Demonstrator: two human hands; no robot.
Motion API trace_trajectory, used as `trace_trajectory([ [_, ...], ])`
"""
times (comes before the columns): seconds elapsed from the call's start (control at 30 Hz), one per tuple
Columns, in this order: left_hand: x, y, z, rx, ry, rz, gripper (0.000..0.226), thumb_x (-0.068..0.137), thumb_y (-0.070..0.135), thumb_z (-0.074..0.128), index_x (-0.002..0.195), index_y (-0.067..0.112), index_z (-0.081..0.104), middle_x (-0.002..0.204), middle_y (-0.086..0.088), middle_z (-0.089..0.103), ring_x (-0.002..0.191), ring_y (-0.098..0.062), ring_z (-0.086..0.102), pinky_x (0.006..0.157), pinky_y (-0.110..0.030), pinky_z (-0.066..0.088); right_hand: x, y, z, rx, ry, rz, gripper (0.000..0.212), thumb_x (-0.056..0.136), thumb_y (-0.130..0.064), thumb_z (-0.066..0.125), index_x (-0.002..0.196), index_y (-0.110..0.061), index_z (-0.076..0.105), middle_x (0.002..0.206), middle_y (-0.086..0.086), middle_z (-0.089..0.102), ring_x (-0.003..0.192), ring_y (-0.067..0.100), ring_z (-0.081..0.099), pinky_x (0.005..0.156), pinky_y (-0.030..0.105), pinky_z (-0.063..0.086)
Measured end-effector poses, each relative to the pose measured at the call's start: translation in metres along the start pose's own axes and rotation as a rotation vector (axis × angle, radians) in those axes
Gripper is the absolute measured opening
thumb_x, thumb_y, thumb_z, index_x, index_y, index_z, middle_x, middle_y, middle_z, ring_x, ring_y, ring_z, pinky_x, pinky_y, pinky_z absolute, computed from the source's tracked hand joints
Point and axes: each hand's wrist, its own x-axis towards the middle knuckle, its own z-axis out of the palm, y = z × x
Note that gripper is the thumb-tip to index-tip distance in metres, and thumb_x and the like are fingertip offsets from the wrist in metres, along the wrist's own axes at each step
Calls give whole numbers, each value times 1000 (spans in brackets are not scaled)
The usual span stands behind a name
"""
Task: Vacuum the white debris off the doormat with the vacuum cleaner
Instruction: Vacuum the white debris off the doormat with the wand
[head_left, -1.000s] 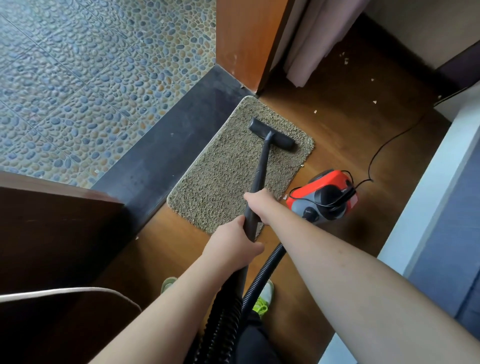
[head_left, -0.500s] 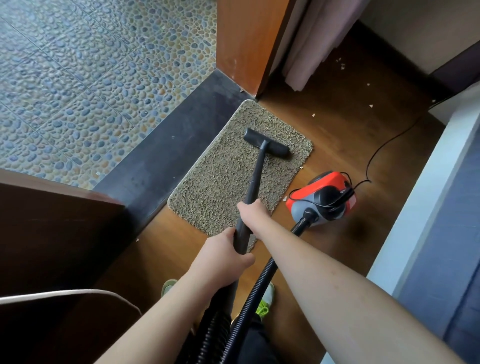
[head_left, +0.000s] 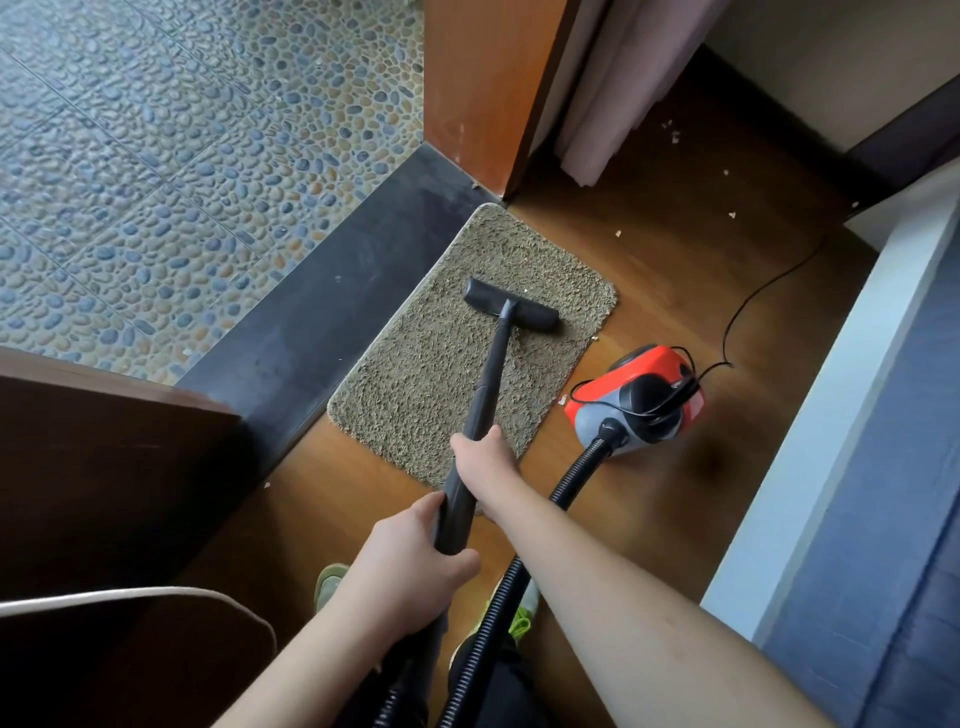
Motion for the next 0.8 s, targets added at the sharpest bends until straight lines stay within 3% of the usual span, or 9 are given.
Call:
trace_trajectory([
  [0.1, 5, 10, 3, -23, 5, 8, 36, 76, 31, 64, 108, 30, 50, 81, 0, 70, 66, -20, 69, 69, -37, 59, 6, -3, -10, -9, 21, -17, 49, 93, -32, 53, 136, -12, 44, 124, 12, 60, 106, 32, 62, 91, 40, 53],
  [0.2, 18, 23, 4, -14, 19, 36, 33, 77, 31, 64, 100, 32, 41, 78, 2, 67, 71, -19, 68, 71, -33, 57, 15, -12, -23, -1, 41, -30, 45, 92, -31, 54, 132, -11, 48, 122, 12, 61, 105, 32, 61, 90, 40, 53],
  [0.3, 31, 41, 1, 24, 19, 59, 33, 79, 31, 65, 103, 31, 42, 77, 6, 62, 79, -20, 67, 73, -28, 55, 28, -23, -34, 13, 49, -42, 43, 91, -29, 55, 129, -9, 51, 123, 14, 61, 104, 33, 61, 88, 38, 52],
  [0.4, 38, 56, -1, -12, -29, 54, 32, 80, 28, 64, 103, 27, 41, 86, -5, 69, 76, -26, 69, 74, -41, 59, 35, -31, -45, 15, 30, -43, 44, 92, -27, 55, 131, -7, 50, 124, 15, 59, 95, 30, 57, 77, 33, 48],
  [0.5, 41, 67, -3, -12, -26, 55, 33, 79, 27, 64, 100, 26, 39, 88, -9, 70, 78, -30, 69, 75, -44, 59, 40, -36, -55, 3, -1, -28, 45, 94, -25, 54, 134, -6, 47, 126, 16, 56, 92, 29, 52, 71, 31, 41],
  [0.63, 42, 80, -7, -5, -40, 49, 32, 79, 28, 65, 105, 25, 47, 91, -7, 69, 79, -31, 69, 76, -44, 59, 40, -45, -62, 36, -61, 0, 45, 93, -23, 54, 134, -6, 45, 124, 17, 57, 99, 33, 61, 63, 31, 48],
  [0.8, 47, 97, -14, -40, -45, 42, 27, 77, 29, 66, 98, 14, 58, 85, -7, 68, 69, -27, 67, 71, -41, 60, 42, -61, -78, -52, -122, 6, 37, 97, -20, 49, 128, -1, 50, 109, 17, 61, 78, 28, 59, 49, 25, 40],
])
